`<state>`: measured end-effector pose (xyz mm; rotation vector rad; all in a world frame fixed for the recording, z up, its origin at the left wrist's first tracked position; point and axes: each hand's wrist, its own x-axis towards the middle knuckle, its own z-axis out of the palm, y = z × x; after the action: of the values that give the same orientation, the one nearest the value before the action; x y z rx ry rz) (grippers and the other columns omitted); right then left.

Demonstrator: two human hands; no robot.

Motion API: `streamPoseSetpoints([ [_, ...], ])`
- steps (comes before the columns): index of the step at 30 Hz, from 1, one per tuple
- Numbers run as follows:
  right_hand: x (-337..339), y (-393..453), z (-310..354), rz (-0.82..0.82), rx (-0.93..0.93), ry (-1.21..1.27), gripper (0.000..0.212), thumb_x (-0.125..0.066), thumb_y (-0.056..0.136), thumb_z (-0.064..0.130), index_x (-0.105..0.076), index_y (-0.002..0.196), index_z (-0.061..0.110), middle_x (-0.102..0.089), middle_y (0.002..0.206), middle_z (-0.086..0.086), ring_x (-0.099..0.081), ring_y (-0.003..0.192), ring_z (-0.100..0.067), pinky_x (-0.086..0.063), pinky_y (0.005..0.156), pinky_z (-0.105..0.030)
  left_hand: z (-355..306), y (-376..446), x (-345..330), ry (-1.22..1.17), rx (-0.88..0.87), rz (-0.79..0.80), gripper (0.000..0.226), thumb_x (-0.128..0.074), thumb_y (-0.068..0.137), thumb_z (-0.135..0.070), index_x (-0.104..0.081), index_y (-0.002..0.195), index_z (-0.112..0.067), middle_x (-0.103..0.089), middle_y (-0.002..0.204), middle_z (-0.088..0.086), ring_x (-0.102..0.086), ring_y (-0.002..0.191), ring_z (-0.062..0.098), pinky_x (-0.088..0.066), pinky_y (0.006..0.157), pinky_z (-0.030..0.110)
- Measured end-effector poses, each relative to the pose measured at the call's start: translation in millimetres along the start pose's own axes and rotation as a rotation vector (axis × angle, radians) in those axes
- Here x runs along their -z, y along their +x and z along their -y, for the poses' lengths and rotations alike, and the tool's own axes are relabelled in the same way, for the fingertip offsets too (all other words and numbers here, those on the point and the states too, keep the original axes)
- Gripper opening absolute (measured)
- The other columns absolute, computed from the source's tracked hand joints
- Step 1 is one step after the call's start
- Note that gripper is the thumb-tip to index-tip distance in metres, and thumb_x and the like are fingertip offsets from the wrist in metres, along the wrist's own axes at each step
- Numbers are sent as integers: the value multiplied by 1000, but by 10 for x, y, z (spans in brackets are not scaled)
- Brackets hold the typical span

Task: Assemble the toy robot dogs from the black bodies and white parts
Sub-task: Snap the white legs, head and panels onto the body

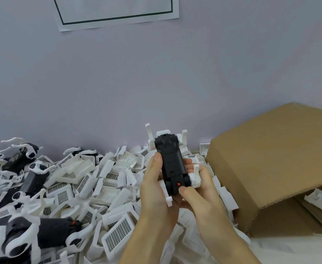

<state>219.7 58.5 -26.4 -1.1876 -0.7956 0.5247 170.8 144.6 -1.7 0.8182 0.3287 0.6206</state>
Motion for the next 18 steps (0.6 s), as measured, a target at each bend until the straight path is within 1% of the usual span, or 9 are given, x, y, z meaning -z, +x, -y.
streamPoseSetpoints([
  [2,2,16,-5,-3,11,-1,48,-52,78,21,-53,125,29,-75,101,7,-71,99,-12,-59,80,-28,8,-10,-12,16,-20,35,66,-60,78,-52,-66,121,-2,-75,99,18,-69,75,28,-58,60,35],
  [3,5,21,-8,-13,15,-6,47,-51,78,20,-52,124,28,-75,100,8,-71,98,-11,-59,78,-28,12,-13,-16,24,-32,48,66,-60,79,-52,-65,123,-3,-75,99,17,-68,73,27,-57,59,35],
  [6,9,29,2,-41,20,-18,46,-51,77,21,-52,122,30,-75,99,9,-72,96,-13,-61,77,-32,22,-20,-22,70,-42,68,71,-60,78,-54,-60,127,-3,-74,103,17,-66,75,29,-52,65,36],
  [10,8,27,8,-56,10,11,41,-51,77,19,-55,115,33,-76,98,7,-73,91,-13,-58,72,-23,18,-16,-16,61,-51,72,68,-61,78,-52,-61,127,-5,-73,101,16,-68,76,27,-55,64,36],
  [12,7,29,-1,-58,-2,21,35,-53,87,11,-57,114,32,-76,97,6,-72,92,-11,-58,72,-23,21,-6,-3,58,-56,70,65,-61,79,-51,-63,125,-6,-74,101,17,-69,76,26,-57,62,35],
  [14,-13,22,27,-54,-17,34,37,-48,97,0,-59,113,32,-76,97,8,-72,91,-10,-58,71,-23,19,-8,4,76,-41,53,66,-60,79,-53,-65,124,-5,-72,103,18,-68,77,26,-57,57,32],
  [15,-23,17,37,-60,-22,38,36,-47,100,3,-59,112,35,-75,98,9,-72,91,-10,-58,70,-25,20,-11,8,81,-29,43,65,-58,81,-53,-66,122,-4,-71,102,18,-67,76,26,-54,54,31],
  [16,-31,16,43,-78,-22,44,32,-48,102,10,-60,111,38,-75,100,10,-72,91,-10,-58,70,-27,19,-15,8,65,-29,40,59,-57,84,-51,-68,119,-4,-70,99,18,-66,74,26,-53,54,31],
  [18,-27,16,46,-140,-7,93,20,-51,103,27,-59,113,42,-74,102,9,-72,93,-15,-59,72,-31,14,-10,11,-26,-90,17,39,-50,95,-34,-68,115,-6,-68,96,17,-65,77,26,-54,65,36],
])
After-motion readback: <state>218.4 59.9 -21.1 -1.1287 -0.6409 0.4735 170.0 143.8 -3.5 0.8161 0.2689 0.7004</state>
